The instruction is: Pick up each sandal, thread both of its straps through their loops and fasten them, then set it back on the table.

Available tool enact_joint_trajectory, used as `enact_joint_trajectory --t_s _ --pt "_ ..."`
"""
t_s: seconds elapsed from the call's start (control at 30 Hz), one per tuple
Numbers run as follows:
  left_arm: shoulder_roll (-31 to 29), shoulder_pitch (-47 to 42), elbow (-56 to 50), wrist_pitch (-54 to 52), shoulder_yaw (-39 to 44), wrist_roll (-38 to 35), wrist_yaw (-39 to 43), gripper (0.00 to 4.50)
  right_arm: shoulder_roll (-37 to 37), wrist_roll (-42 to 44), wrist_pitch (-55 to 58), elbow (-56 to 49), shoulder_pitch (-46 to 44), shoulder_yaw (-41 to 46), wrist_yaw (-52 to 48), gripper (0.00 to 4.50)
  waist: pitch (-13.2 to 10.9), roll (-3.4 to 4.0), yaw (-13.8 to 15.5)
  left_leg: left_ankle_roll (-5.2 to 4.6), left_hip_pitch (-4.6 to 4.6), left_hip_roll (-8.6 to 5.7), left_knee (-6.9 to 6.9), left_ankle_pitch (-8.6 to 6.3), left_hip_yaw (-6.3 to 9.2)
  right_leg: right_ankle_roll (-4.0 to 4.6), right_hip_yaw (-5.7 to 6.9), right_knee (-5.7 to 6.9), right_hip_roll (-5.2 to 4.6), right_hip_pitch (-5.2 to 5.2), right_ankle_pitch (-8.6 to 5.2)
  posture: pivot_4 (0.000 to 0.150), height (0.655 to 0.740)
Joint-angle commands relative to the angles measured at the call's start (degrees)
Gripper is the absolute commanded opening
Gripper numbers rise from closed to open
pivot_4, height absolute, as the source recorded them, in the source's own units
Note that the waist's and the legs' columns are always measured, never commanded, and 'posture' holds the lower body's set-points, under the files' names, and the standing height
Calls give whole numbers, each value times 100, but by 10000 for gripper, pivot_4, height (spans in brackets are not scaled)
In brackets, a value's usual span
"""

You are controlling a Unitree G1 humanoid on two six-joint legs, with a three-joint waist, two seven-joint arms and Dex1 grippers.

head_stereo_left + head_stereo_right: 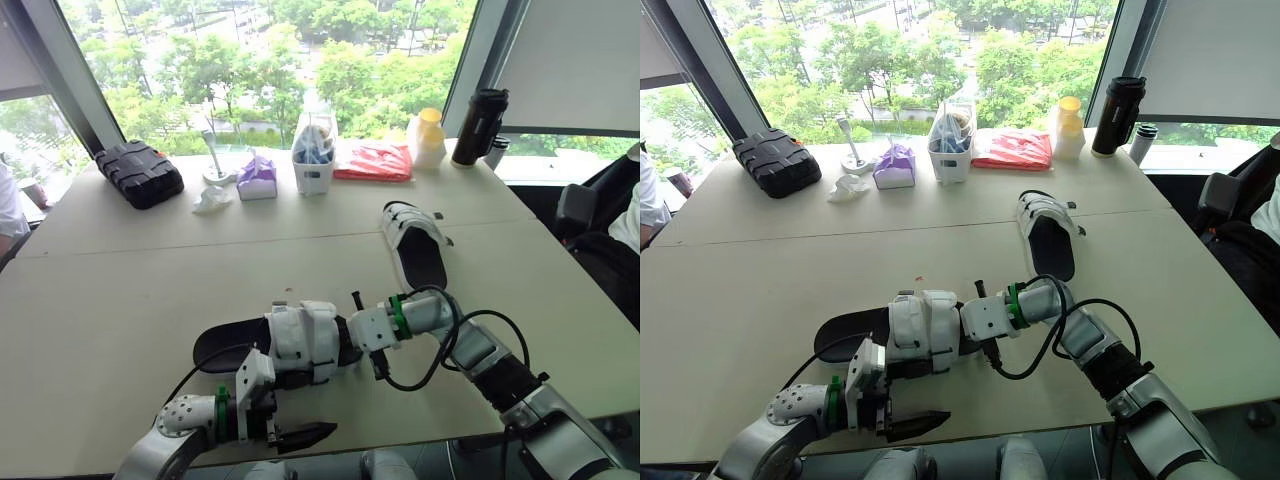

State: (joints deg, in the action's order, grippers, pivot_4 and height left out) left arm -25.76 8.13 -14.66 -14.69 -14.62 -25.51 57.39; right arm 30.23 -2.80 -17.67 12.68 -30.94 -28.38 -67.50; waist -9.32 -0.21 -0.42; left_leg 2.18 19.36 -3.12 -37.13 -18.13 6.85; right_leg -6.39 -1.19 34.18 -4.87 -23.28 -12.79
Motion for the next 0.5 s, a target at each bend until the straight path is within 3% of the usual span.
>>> enact_joint_trajectory --t_s 0.03,0.2,0.3,0.5 --pt "115 -230 28 58 70 35 -132 44601 109 -490 294 322 261 -321 -102 0 0 0 -5 0 0 0 0 0 0 0 0 0 -1 0 0 1500 7400" --pt "184 -302 135 19 3 30 -74 44601 140 -494 314 266 310 -310 -108 0 -1 2 4 0 0 -2 0 1 3 0 4 0 -2 1 0 1500 7400" --pt "205 -318 179 20 -14 38 -59 32415 159 -502 315 249 328 -304 -123 0 -1 2 -7 0 0 -3 -1 1 5 -1 5 1 -4 2 0 1500 7400" --pt "191 -303 181 -71 -37 13 -45 2875 175 -506 333 223 329 -295 -134 0 1 7 16 0 4 -6 9 1 5 -1 7 -2 -8 -6 1 1500 7400"
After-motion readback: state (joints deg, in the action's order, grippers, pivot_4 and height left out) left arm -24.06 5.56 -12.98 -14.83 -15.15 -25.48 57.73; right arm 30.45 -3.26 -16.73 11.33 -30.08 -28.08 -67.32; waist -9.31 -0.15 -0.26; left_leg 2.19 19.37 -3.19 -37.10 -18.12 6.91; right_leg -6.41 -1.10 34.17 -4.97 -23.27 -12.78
